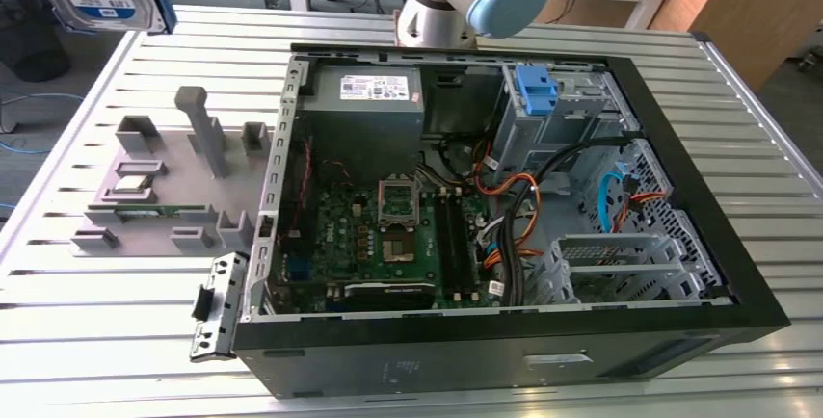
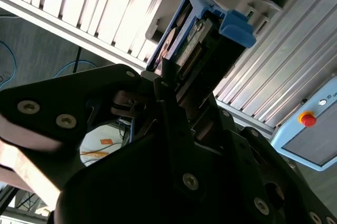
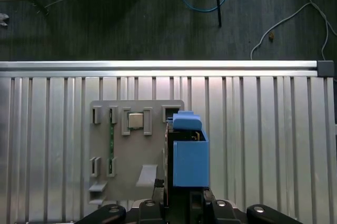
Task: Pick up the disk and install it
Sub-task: 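Pick up the disk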
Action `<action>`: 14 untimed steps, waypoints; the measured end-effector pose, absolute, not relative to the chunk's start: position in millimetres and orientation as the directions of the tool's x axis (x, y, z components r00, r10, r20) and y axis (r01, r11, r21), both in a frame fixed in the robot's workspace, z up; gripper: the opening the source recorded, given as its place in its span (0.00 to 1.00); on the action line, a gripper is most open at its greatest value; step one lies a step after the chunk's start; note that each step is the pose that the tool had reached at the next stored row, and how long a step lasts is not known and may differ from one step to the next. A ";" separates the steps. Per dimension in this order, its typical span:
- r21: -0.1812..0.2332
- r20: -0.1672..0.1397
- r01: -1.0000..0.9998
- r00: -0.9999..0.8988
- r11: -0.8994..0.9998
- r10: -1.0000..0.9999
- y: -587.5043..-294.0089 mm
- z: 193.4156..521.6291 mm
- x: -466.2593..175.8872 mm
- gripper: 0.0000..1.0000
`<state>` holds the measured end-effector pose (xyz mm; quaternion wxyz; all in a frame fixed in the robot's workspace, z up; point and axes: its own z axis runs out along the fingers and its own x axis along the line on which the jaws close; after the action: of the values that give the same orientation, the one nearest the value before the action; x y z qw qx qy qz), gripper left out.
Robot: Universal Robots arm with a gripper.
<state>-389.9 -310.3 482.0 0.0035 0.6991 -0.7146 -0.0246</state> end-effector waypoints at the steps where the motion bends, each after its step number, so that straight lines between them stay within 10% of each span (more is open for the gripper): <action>1: 0.040 -0.029 -0.999 -0.023 0.021 -0.999 -310.3 482.8 -389.8 0.35; 14: 0.040 -0.029 -0.999 -0.022 0.021 -0.999 -310.3 483.1 -384.0 0.35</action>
<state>-384.0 -310.3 483.1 0.0035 0.6991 -0.7146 -0.0246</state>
